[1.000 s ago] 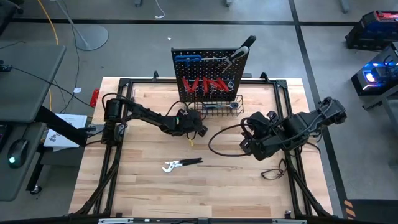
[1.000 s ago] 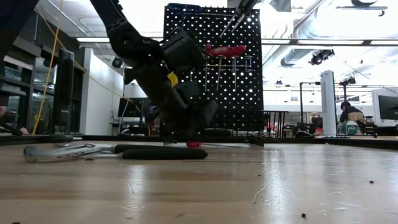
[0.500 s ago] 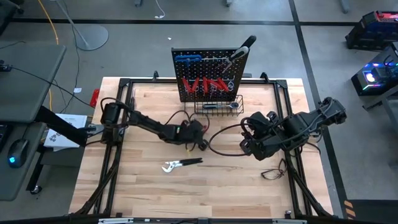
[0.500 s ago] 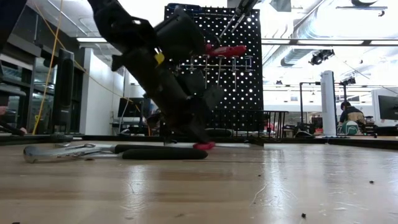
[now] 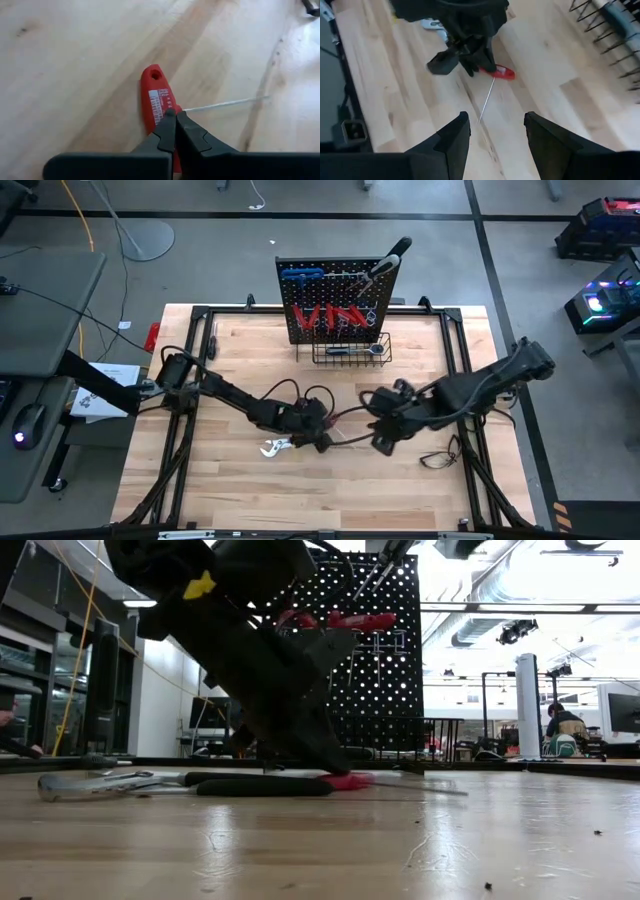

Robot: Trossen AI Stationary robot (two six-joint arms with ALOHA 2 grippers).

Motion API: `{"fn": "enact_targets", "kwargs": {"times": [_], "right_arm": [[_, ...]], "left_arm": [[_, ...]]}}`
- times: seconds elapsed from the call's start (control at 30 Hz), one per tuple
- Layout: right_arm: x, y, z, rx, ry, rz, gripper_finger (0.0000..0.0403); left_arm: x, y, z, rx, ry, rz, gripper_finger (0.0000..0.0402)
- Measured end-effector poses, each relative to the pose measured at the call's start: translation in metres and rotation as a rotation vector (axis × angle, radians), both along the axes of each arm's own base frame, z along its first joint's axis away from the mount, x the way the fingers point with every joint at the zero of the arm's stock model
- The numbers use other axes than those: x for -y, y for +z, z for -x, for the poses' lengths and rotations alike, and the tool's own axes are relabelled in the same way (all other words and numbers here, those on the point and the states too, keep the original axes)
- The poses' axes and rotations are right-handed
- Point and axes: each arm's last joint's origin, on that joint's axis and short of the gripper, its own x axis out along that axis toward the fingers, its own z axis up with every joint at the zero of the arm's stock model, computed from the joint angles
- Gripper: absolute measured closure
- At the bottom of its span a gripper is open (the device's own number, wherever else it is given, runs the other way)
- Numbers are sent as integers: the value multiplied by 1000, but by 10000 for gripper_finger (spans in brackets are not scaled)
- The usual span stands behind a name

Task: Hang tools onto peg board
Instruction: Hang the red allen wrench on the peg board

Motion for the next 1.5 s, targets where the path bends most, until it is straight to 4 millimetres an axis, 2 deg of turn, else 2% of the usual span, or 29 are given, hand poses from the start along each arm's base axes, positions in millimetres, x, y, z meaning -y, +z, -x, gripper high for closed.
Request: {"fn": "enact_targets", "kwargs": {"times": [0.23,0.4,0.5,0.6,0.73,0.87,1.0,1.13,1.27,1.4,1.5], "right_arm": [[4,-73,-20,113,-93,-99,222],[6,-116,-18,163,-206,-201,222],[7,-132,-12,127,-239,-235,222],[3,-135,-8,103,-209,-235,222],[-4,-127,-10,120,-136,-215,222],[-5,-125,-10,123,-126,-202,222],[-5,-125,-10,123,-127,-203,222],[-7,-125,-9,115,-127,-227,222],[-10,-125,-8,97,-110,-261,222],[-12,-125,-7,88,-120,-294,222],[-13,-125,-7,85,-126,-307,222]], "left_arm": [[2,5,-5,91,55,78,401],[-1,8,-11,166,78,93,401],[-5,10,-12,167,62,80,401],[-10,24,-10,149,-48,57,401],[-15,47,-2,101,-237,-59,401],[-15,48,3,28,-428,-220,401],[-13,40,2,2,-511,-271,392],[-13,32,0,-19,-549,-307,358],[-15,24,1,-70,-567,-339,304],[-20,23,0,-74,-539,-356,250],[-23,17,-1,-93,-523,-345,228]]}}
